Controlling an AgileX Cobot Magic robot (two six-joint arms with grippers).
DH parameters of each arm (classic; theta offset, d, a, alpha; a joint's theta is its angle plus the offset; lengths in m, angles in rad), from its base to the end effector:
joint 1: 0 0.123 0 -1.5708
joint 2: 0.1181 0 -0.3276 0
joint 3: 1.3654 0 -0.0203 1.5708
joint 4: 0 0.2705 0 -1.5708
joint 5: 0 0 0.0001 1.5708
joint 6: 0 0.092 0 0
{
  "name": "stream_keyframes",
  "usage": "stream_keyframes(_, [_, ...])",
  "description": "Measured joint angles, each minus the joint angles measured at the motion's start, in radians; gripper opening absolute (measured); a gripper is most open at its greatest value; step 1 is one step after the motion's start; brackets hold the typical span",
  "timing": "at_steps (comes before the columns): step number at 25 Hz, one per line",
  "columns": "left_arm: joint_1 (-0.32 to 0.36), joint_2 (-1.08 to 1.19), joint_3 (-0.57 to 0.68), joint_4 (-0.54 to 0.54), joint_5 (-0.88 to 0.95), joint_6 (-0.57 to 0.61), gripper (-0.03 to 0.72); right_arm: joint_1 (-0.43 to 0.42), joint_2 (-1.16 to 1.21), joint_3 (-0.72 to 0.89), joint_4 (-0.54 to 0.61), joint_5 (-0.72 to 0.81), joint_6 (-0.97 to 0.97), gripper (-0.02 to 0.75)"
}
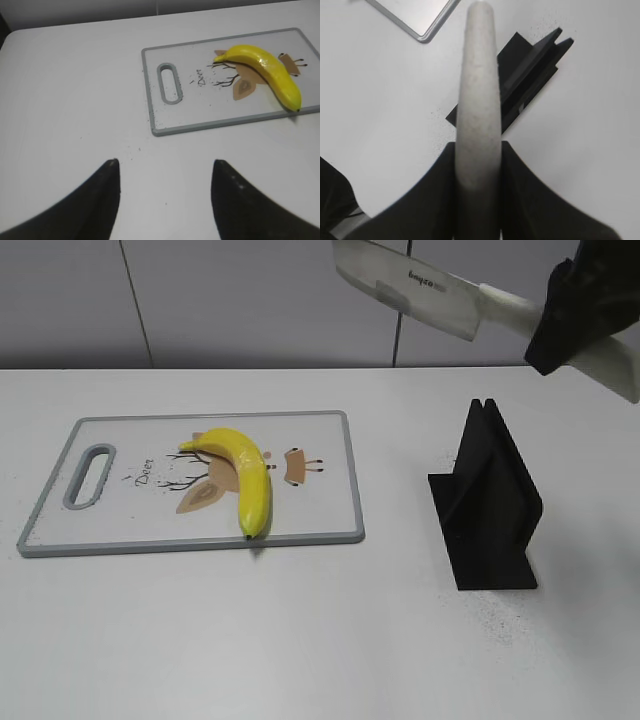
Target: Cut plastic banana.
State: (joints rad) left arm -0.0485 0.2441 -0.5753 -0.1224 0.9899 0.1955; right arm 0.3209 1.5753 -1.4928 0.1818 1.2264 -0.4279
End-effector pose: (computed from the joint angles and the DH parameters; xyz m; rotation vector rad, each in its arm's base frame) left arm 0.0092 -0.0099 0.3182 0.2479 2.1216 -0.0626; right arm 0.3194 0.1227 0.3847 -0.9745 2.5987 0.2266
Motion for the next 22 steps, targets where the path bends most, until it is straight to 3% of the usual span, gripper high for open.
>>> stream_keyframes(9, [0.0,0.35,-0.162,-0.182,-0.165,0.294,0.563,0.0,0.155,-0.159,0.13,0.0,-0.362,0.193])
stream_keyframes(22, [0.0,0.919,-0.628,-0.416,-0.049,0.917,0.563,0.002,0.413,-0.433,0.145,0.0,-0.659,0.193])
